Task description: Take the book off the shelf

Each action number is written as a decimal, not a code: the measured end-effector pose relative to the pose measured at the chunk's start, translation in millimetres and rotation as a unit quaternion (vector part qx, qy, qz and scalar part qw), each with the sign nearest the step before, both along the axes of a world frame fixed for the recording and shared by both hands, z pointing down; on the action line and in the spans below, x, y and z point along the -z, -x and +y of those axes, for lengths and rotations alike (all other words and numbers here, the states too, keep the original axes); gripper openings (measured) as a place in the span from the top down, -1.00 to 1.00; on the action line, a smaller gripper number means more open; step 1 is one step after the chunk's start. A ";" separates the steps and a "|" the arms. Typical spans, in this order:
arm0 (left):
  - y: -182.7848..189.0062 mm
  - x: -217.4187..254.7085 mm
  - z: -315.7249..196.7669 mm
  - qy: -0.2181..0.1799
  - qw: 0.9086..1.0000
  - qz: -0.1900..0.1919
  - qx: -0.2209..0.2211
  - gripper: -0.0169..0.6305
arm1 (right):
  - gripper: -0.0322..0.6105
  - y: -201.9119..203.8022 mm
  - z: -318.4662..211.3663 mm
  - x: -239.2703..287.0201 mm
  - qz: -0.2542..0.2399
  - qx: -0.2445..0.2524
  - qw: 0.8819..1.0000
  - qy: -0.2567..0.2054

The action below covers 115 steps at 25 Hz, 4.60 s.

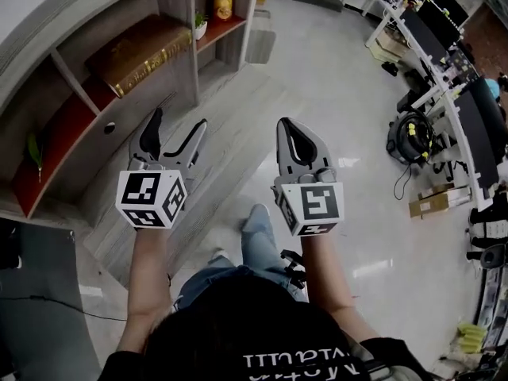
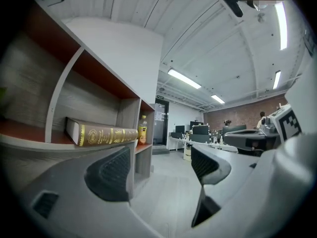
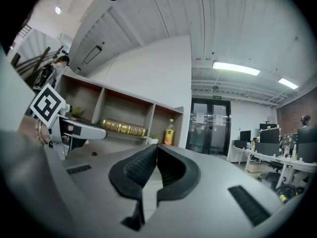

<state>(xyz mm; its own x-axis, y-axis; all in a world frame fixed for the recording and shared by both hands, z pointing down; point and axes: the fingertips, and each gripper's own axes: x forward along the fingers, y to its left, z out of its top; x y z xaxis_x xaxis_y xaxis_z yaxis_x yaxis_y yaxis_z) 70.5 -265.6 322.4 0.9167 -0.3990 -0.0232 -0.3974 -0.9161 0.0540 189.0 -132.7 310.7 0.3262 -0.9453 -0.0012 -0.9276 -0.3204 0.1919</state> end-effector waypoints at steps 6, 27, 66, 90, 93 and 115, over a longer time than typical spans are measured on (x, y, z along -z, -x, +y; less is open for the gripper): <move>-2.1 2.1 -32.7 -0.002 0.998 -0.005 0.059 -0.25 | 0.85 -13.0 -50.1 1.6 -0.002 0.063 0.998 -0.004; -54.7 -18.5 -134.0 0.111 0.965 0.061 0.231 -0.25 | 0.85 -96.6 -216.1 0.2 -0.019 0.252 0.967 -0.005; -17.5 -17.6 -213.6 0.416 0.700 0.435 0.384 -0.33 | 0.85 -108.5 -282.3 -16.0 -0.044 0.374 0.927 -0.003; -11.4 -32.8 -188.6 0.441 0.632 0.493 0.403 -0.27 | 0.85 -111.8 -250.5 -25.2 -0.059 0.373 0.926 -0.001; -7.7 -30.6 -178.8 0.434 0.635 0.501 0.398 -0.20 | 0.85 -105.3 -239.3 -27.1 -0.061 0.376 0.925 -0.001; 5.9 -0.7 -151.9 0.454 0.668 0.484 0.336 0.24 | 0.85 -68.7 -203.0 -0.8 -0.051 0.354 0.934 -0.008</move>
<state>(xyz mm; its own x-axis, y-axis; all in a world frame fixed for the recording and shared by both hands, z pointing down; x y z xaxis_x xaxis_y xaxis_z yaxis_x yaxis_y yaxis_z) 64.6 -417.5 323.0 0.2544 -0.9655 0.0552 -0.0777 0.0365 0.9963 257.7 -335.7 311.5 -0.3803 -0.9246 -0.0208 -0.9217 0.3770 0.0916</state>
